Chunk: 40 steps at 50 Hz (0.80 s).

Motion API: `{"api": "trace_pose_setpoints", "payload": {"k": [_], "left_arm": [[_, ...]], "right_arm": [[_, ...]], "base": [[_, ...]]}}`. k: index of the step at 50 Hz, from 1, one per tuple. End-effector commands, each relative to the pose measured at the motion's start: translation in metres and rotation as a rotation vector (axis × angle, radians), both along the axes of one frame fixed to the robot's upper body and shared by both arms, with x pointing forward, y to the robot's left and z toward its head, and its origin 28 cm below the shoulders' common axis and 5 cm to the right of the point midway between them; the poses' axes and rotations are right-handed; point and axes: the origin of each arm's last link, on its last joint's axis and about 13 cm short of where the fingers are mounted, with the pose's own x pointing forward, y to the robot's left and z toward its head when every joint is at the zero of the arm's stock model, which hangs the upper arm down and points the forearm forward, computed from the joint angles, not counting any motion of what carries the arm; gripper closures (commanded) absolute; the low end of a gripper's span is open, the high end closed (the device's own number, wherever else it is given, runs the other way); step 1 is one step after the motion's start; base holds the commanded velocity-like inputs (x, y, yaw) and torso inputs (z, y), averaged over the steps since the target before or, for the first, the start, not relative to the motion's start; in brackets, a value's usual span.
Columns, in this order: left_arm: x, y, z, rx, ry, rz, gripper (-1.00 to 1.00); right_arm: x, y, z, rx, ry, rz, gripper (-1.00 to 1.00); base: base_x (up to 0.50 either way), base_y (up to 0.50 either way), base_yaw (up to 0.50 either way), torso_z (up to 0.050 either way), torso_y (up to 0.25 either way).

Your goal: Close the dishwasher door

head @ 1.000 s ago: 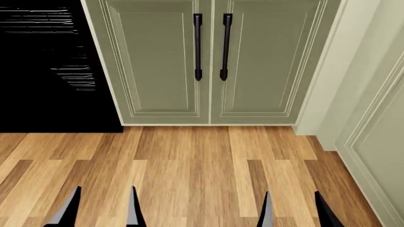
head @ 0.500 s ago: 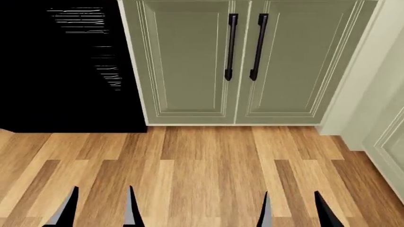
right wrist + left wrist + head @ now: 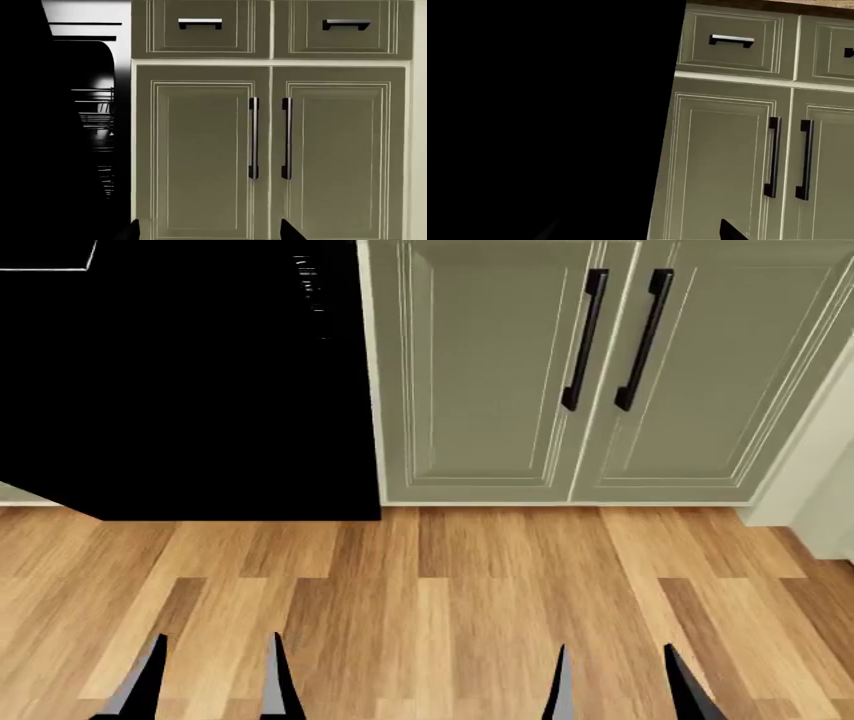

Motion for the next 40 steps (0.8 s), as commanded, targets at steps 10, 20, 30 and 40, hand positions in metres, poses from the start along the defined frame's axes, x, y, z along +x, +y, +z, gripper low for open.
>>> {"api": "trace_pose_setpoints", "payload": {"k": [10,20,30,40], "left_arm": [[-0.0008,-0.0005,0.001,0.001,0.001,0.002,-1.0],[-0.0002,-0.0001,-0.0002,-0.002,0.002,0.001,-1.0],[0.0003,0.0004,-0.0006,-0.004,0.002,0.0,-1.0],[0.0002,0.0002,-0.0003,-0.005,0.002,-0.001,-1.0]], "right_arm": [[0.0002,-0.0002,-0.0006,0.0,0.0,0.0,-1.0],[0.0004,-0.0001,-0.0006,0.0,0.0,0.001,-1.0],[0.0002,0.0,-0.0007,0.0,0.0,0.0,-1.0],[0.0001,-0.0003,-0.0005,0.0,0.0,0.0,-1.0]], "base": [[0.0,0.5,0.0,0.0,0.0],[0.0,0.5,0.0,0.0,0.0],[0.0,0.5,0.0,0.0,0.0],[0.0,0.5,0.0,0.0,0.0]]}}
